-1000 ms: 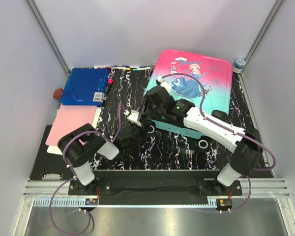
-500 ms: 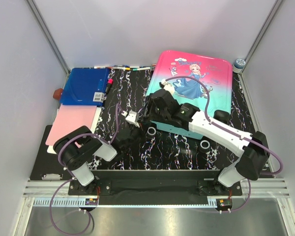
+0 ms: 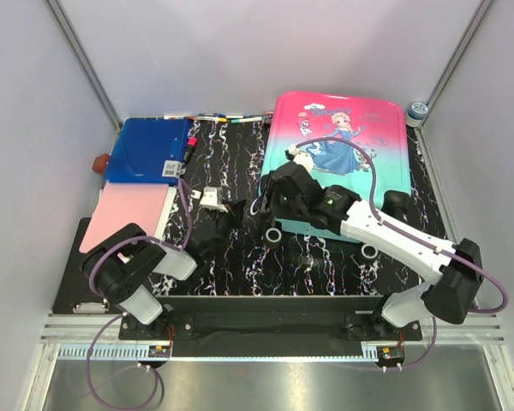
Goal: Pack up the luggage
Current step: Zip the luggage at the corner of the board.
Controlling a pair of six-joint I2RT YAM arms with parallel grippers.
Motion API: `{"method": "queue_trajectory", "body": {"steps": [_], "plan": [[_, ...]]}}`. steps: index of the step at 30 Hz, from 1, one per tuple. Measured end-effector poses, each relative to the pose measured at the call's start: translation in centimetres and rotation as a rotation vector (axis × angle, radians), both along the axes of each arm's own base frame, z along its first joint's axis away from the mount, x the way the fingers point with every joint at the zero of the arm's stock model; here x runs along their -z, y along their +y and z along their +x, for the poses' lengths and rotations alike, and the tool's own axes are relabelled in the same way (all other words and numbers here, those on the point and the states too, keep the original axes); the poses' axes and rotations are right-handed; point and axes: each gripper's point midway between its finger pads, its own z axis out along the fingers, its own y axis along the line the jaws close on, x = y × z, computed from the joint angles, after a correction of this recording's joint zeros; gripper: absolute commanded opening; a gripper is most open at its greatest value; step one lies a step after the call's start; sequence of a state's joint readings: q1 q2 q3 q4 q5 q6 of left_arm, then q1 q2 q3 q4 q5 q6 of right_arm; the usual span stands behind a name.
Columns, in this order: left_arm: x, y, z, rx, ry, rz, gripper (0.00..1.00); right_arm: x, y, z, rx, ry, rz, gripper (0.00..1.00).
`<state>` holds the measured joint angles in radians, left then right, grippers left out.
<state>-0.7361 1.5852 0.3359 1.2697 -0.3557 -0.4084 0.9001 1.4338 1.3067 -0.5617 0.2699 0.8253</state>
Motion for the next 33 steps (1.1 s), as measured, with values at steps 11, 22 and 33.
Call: {"method": "queue_trajectory", "body": {"steps": [11, 22, 33], "plan": [[-3.8, -1.4, 0.8, 0.14, -0.056, -0.068, 0.6, 0.0, -4.5, -2.4, 0.033, -0.04, -0.091, 0.0], [-10.1, -4.5, 3.4, 0.207, -0.066, -0.032, 0.82, 0.4, -11.2, -5.3, 0.122, -0.058, -0.162, 0.73], [-3.1, -4.3, 7.5, 0.256, 0.202, 0.012, 0.92, -8.4, -16.2, -6.0, 0.19, -0.249, -0.108, 1.0]]}}
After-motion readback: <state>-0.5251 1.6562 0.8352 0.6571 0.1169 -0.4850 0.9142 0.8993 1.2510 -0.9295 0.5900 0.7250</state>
